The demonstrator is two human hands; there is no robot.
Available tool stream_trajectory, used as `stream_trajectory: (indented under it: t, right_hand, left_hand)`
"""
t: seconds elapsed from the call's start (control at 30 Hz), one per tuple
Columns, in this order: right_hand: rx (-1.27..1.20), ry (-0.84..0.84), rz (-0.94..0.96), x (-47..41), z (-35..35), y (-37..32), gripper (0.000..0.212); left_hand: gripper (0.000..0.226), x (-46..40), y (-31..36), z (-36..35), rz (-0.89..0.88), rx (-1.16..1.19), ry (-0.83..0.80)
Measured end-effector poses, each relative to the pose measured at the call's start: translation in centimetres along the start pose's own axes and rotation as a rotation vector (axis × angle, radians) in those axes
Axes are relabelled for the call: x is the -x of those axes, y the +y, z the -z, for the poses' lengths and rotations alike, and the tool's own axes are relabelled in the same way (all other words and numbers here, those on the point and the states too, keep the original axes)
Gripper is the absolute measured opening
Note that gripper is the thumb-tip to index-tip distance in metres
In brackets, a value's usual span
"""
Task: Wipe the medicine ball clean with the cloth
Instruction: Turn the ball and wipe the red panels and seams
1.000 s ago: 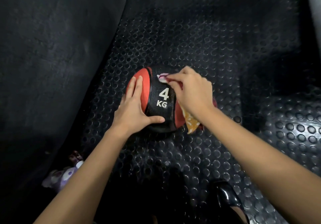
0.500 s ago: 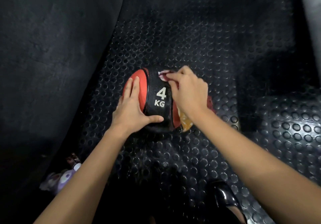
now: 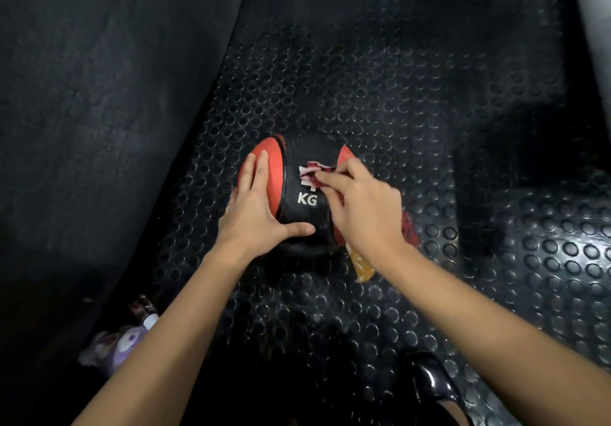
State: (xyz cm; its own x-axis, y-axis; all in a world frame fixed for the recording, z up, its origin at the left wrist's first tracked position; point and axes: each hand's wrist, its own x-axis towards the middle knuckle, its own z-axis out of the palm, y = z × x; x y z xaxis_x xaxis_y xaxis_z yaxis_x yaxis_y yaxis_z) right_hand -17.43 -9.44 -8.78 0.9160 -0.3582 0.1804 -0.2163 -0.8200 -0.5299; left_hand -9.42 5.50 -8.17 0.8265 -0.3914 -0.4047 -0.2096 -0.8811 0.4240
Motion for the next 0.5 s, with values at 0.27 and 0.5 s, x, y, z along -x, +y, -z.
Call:
stream_trajectory:
  t: [0.27, 0.5]
  right_hand:
    - [-0.022, -0.110, -0.287, -4.7, 0.0, 1.8, 0.024]
    - [-0.052, -0.133, -0.352, -5.9, 0.2, 2.4, 0.022]
  left_hand:
    - [0.140, 0.0, 0.6, -0.2, 0.020, -0.032, 0.020]
    - [0.140, 0.1, 0.5, -0.6, 0.034, -0.024, 0.019]
